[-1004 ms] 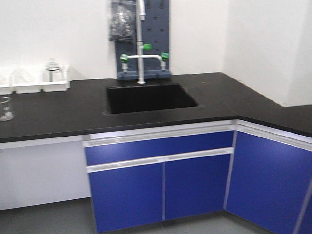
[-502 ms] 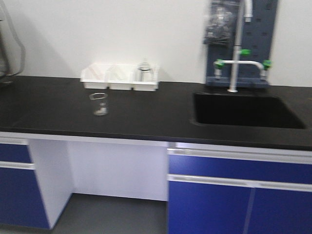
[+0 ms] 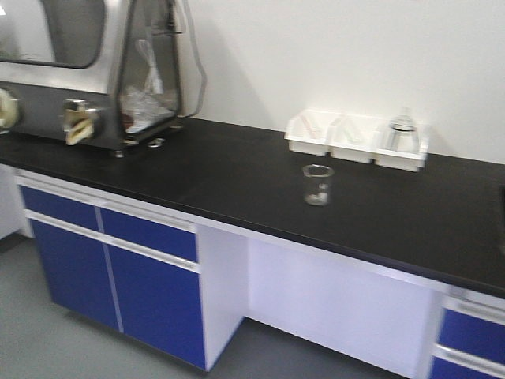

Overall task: Grab transparent chemical and place on left bench
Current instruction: 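Drive the base past the sink to the bench with white bins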

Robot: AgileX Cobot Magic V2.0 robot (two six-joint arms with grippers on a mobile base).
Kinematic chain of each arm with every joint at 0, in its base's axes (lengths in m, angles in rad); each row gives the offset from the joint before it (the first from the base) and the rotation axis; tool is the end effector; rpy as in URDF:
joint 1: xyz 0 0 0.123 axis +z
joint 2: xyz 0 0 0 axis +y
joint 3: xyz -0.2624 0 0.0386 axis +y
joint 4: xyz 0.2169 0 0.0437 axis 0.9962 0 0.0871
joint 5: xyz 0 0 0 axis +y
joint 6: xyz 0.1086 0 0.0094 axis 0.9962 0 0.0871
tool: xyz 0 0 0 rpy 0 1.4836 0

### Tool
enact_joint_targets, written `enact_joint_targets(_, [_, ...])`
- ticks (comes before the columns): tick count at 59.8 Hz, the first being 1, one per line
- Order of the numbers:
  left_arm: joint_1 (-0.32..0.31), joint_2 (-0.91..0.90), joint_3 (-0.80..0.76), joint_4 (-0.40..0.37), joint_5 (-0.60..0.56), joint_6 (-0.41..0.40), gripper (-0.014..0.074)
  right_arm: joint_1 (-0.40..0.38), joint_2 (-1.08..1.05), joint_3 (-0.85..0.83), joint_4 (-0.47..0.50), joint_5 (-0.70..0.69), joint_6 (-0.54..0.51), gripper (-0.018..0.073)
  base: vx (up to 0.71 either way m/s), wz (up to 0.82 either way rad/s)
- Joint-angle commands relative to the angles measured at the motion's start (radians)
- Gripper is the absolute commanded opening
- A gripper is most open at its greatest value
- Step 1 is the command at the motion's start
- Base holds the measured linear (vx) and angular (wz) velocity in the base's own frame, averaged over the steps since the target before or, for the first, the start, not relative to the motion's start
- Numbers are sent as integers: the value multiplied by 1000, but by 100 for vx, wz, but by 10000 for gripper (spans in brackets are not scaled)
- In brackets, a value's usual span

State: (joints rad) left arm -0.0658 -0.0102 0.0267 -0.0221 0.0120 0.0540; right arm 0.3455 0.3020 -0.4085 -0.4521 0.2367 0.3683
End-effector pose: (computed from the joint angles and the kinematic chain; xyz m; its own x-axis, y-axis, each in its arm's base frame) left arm 0.0635 -0.0042 0.2053 0.0606 0.0280 -0.9978 0.0641 0.9974 0.0319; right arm 0.0794 0.0167 0.3022 -0.0013 -0.0773 -0.9970 -0.2412 0.9676 -0.0747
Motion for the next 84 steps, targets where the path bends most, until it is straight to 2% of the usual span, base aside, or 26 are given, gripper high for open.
enact_joint_targets(1, [-2,-19,16,-1,-78,-8,-3,2,7,-30,-19,-69,-5,-3,29,57])
enact_joint_targets(22, [-2,-19,16,-1,-78,-8,-3,2,7,-30,-19,-64,-5,-3,35,42])
enact_joint_targets(45, [-2,-19,16,-1,-78,-8,-3,2,7,-30,-19,-64,-5,-3,41,16])
enact_joint_targets(68, [-2,-19,16,-1,-78,-8,-3,2,7,-30,-19,-64,-5,-3,42,-7])
enact_joint_targets(84, [-2,-19,16,-1,-78,-8,-3,2,7,-30,-19,-64,-5,-3,36,-45])
